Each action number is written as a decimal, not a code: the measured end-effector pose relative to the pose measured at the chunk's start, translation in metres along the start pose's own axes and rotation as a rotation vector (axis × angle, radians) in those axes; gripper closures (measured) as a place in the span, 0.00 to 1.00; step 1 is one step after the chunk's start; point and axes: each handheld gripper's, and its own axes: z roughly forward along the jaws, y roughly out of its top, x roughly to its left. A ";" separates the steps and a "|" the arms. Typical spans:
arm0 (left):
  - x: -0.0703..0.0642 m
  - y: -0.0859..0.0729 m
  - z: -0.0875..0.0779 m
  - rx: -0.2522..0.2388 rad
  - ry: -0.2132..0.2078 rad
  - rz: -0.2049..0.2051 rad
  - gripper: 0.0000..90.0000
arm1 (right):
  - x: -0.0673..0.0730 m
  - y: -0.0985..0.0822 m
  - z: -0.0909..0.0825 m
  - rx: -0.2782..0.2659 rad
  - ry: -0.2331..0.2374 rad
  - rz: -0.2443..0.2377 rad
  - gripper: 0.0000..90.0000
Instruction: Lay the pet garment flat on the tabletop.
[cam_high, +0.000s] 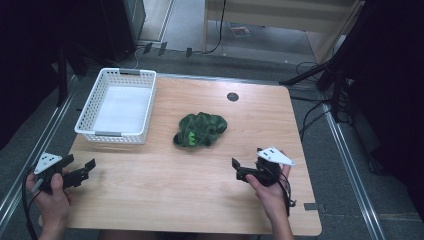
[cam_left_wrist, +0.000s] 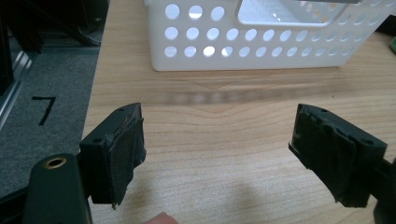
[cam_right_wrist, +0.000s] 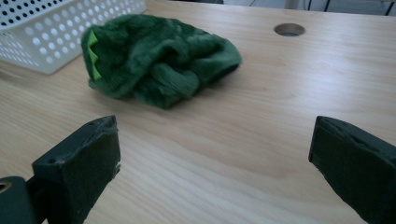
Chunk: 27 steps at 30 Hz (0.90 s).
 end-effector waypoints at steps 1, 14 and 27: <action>0.000 0.000 0.000 0.000 -0.003 -0.001 0.19 | 0.010 0.008 0.012 -0.005 0.028 0.016 0.02; 0.001 0.000 0.000 0.005 -0.005 -0.001 0.20 | 0.066 0.042 0.087 0.064 0.043 -0.063 0.00; 0.001 0.000 0.000 0.004 -0.012 0.000 0.20 | 0.067 0.041 0.153 0.195 -0.032 -0.068 0.00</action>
